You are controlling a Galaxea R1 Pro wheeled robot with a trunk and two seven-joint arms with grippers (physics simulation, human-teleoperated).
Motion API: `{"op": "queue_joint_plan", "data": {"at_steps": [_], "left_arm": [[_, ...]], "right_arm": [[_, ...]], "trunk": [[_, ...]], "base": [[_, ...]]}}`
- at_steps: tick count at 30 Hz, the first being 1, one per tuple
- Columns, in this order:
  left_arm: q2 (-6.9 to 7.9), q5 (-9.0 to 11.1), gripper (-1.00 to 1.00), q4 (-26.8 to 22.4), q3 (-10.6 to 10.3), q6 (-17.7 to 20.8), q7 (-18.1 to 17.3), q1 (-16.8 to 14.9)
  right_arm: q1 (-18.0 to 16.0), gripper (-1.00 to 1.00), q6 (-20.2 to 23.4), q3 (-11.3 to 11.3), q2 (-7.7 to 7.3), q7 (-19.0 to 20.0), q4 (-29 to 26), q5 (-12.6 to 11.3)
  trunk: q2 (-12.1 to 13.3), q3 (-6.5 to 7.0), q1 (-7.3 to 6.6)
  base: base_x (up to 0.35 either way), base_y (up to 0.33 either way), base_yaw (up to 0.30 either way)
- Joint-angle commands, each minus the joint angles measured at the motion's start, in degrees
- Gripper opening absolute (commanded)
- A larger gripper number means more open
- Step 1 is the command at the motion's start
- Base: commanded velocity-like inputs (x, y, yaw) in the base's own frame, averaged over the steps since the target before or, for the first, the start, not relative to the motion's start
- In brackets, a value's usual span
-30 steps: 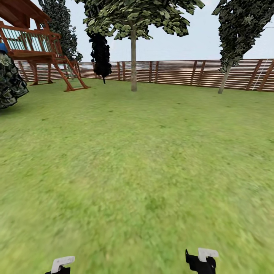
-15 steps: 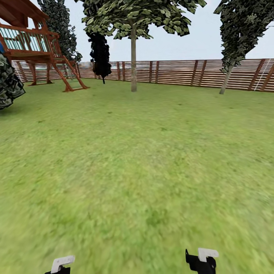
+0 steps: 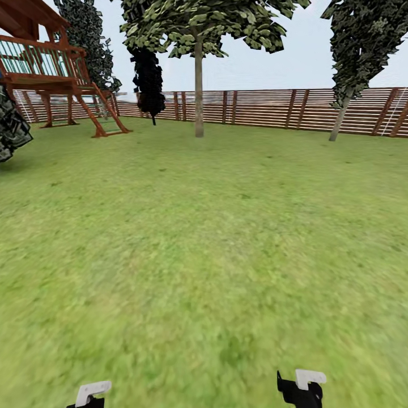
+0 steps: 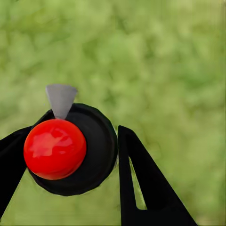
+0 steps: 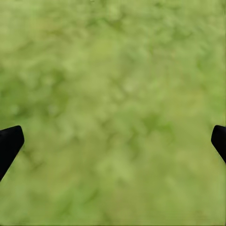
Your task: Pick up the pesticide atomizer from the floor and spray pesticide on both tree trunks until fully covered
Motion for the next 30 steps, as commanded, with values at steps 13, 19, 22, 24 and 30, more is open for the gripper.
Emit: {"op": "queue_joint_plan", "data": {"at_steps": [13, 19, 22, 24, 30], "left_arm": [[0.04, -0.5, -1.00, 0.0, 0.5, -0.2, -0.2, 0.0], [0.02, -0.5, -1.00, 0.0, 0.5, -0.2, -0.2, 0.0], [0.06, -0.5, -1.00, 0.0, 0.5, -0.2, -0.2, 0.0], [0.08, -0.5, -1.00, 0.0, 0.5, -0.2, -0.2, 0.0], [0.09, -0.5, -1.00, 0.0, 0.5, -0.2, -0.2, 0.0]], "right_arm": [[0.0, 1.00, -0.2, -0.4, 0.03, -0.2, 0.1, 0.6], [0.0, 1.00, -0.2, -0.4, 0.03, -0.2, 0.1, 0.6], [0.0, 1.00, -0.2, -0.4, 0.03, -0.2, 0.1, 0.6], [0.0, 1.00, -0.2, -0.4, 0.03, -0.2, 0.1, 0.6], [0.0, 1.00, -0.2, -0.4, 0.03, -0.2, 0.1, 0.6]], "trunk": [[0.0, -0.05, 0.03], [0.0, -0.05, 0.03], [0.0, -0.05, 0.03], [0.0, -0.05, 0.03], [0.0, -0.05, 0.03]], "base": [[0.338, 0.000, 0.000], [0.338, 0.000, 0.000], [0.338, 0.000, 0.000], [0.338, 0.000, 0.000], [0.338, 0.000, 0.000]]}}
